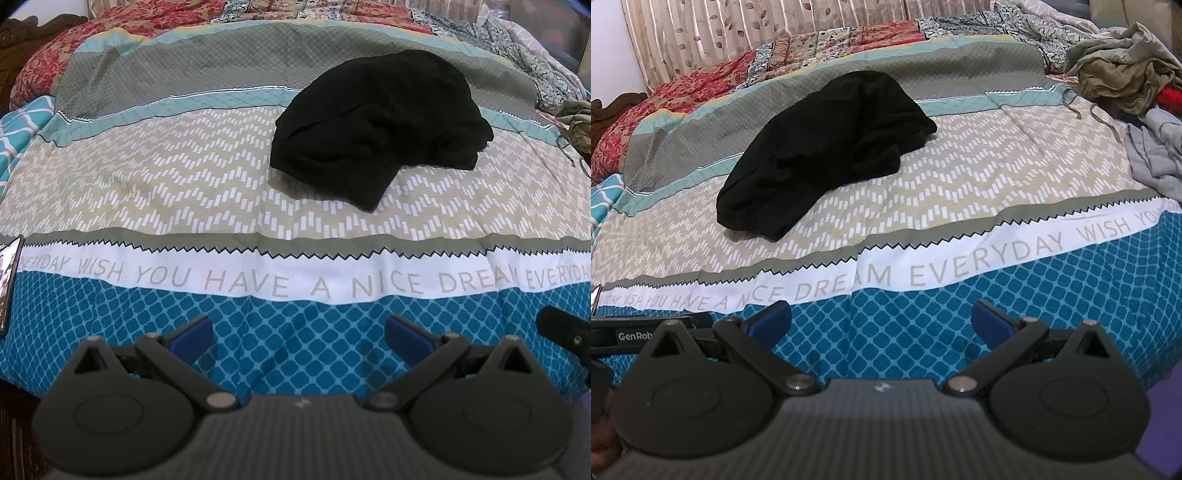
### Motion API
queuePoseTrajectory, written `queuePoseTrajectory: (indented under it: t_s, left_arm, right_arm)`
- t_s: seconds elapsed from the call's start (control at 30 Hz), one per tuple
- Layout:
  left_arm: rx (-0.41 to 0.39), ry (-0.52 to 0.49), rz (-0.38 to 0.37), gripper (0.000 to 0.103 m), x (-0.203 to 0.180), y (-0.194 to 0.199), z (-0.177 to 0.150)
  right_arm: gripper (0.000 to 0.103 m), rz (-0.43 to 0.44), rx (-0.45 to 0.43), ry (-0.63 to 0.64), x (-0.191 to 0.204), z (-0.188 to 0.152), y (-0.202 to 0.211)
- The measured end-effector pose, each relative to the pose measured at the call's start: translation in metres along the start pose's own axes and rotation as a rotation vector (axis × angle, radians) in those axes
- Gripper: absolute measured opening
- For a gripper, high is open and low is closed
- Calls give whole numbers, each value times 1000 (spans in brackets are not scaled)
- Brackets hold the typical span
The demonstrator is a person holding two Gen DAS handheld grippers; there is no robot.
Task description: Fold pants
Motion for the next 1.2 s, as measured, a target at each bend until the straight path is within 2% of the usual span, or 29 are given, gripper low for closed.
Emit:
queuePoseTrajectory:
  t_s: [0.6,0.7,0.73,0.87,0.93,1.07,1.2]
  left_arm:
    - [-3,-18,-2,103,-2,0,1]
    - [-45,-43,-13,103,-4,3,11]
    - [-68,-54,-18,103,-5,4,17]
    - [-210,-136,-34,102,-19,7,49]
    - [-253,-186,-42,101,-33,2,66]
    - [-281,-256,-57,97,-67,-18,93]
    - [-341,-391,-69,100,-120,-38,100]
  right_arm:
    - [103,-14,-24,-8,-5,3,3]
    - [91,-26,-36,-17,-10,3,3]
    - [84,-22,-35,-24,-11,3,2]
    - [55,5,-26,-61,-18,-1,-4]
    - [49,15,-18,-72,-20,-4,-7]
    - [48,17,-1,-89,-27,-8,-13]
    - [48,11,16,-114,-39,-13,-20]
Point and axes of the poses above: each gripper's, at about its wrist camera, not at the fingertips, and y roughly against the way its jaws point, x to its left, z to its top, the point moved 6 cm from there along -y, roughly the way its jaws point, and after that the axes turned 15 degrees about y, right-handed, at the moved point
